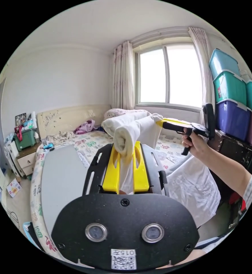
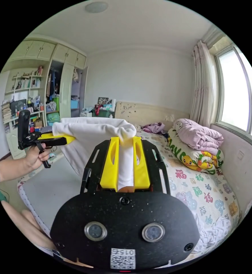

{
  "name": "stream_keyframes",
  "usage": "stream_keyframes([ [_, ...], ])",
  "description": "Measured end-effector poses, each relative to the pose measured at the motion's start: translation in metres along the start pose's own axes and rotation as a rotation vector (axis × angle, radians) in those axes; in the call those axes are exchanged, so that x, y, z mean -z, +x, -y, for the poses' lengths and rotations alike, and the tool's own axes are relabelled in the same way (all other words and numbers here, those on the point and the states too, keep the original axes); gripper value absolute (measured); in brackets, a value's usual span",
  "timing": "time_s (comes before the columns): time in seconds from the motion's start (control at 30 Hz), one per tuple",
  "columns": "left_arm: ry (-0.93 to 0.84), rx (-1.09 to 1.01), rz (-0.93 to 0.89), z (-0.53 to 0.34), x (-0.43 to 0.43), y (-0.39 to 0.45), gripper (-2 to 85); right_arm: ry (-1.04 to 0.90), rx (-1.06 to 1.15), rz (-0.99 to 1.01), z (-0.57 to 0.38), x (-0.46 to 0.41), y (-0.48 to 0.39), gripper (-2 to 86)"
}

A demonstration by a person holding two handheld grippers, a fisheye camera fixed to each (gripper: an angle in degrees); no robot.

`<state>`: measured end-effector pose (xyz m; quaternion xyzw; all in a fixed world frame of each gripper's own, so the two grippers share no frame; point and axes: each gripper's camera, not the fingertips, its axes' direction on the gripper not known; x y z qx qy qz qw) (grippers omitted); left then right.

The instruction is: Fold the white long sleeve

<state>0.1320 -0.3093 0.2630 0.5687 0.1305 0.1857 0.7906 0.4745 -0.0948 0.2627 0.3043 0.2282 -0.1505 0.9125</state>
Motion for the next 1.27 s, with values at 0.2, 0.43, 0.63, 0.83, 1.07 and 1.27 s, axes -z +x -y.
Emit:
stream_keyframes([
  [0.2,0.020,0.101,-0.139,-0.037,-0.051,-0.044,7.4,-0.084,0.029,-0.056,0.007,-0.027,-0.011,7.7],
  [0.43,-0.080,0.295,0.042,-0.050,-0.107,-0.130,10.4,-0.048,-0.426,-0.141,0.039,-0.126,0.005,7.3],
  [0.63,-0.081,0.156,-0.029,-0.132,-0.021,-0.133,9.2,-0.098,-0.163,0.088,-0.001,-0.101,-0.065,7.5],
  [0.83,-0.075,0.153,-0.177,-0.201,0.024,-0.089,7.4,-0.189,-0.080,0.186,-0.085,-0.015,-0.117,8.8],
  [1.07,-0.191,0.253,-0.352,-0.196,-0.034,-0.051,8.4,-0.515,0.062,-0.078,-0.104,-0.066,-0.160,13.6],
  [1.27,-0.227,0.228,-0.351,-0.197,-0.048,-0.034,8.7,-0.775,0.104,-0.212,-0.108,-0.129,-0.157,7.1],
])
